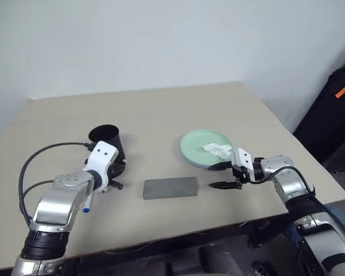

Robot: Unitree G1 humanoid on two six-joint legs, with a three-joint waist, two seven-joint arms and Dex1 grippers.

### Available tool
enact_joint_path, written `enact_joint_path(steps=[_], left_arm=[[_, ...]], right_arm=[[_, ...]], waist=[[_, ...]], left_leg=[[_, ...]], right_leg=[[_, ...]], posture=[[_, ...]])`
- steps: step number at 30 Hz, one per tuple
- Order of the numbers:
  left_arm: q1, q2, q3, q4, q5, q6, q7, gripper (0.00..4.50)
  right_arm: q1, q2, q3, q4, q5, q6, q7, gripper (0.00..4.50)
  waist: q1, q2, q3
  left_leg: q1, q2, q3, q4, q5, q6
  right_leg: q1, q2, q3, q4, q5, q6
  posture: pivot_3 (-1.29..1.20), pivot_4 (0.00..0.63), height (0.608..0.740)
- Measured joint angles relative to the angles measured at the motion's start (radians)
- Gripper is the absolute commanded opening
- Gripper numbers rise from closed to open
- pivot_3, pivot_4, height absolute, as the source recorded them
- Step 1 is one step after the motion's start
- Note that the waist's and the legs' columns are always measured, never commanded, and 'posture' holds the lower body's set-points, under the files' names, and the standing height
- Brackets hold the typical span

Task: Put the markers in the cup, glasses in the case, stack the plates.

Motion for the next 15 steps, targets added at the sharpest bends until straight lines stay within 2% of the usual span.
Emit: enact_joint_path(steps=[4,7,10,15], left_arm=[[-0.025,-0.015,0.000,-0.062,-0.081,-0.159,-0.140,0.62],[-0.096,-0.065,0.007,-0.036,-0.105,-0.250,-0.154,0.62],[-0.203,-0.125,0.042,0.066,-0.092,-0.352,-0.086,0.62],[-0.336,-0.166,0.081,0.264,0.057,-0.666,0.094,0.62]], right_arm=[[-0.002,0.001,0.000,0.003,-0.002,-0.002,-0.006,3.03],[-0.004,0.008,0.000,0.004,-0.003,-0.004,-0.013,3.03],[-0.008,0.012,0.001,0.008,-0.006,-0.006,-0.014,3.03],[-0.008,0.011,0.001,0.010,-0.009,-0.009,-0.022,3.03]], waist=[[0.000,0.000,0.000],[0.001,0.000,0.000],[0.000,0.000,0.000],[0.000,0.000,0.000]], left_leg=[[0.000,-0.001,0.001,0.000,0.000,-0.001],[0.000,-0.001,0.001,0.002,0.000,0.000],[0.001,-0.001,0.000,0.004,0.000,0.000],[0.001,-0.001,0.001,0.003,0.000,0.000]], right_leg=[[0.000,0.000,0.000,0.000,0.000,0.000],[0.002,0.001,0.000,0.001,0.000,0.000],[0.004,0.001,0.000,0.001,0.000,0.000],[0.004,0.001,0.001,0.001,0.000,0.000]], posture=[[0.00,0.000,0.740],[0.00,0.000,0.740],[0.00,0.000,0.740],[0.00,0.000,0.740]])
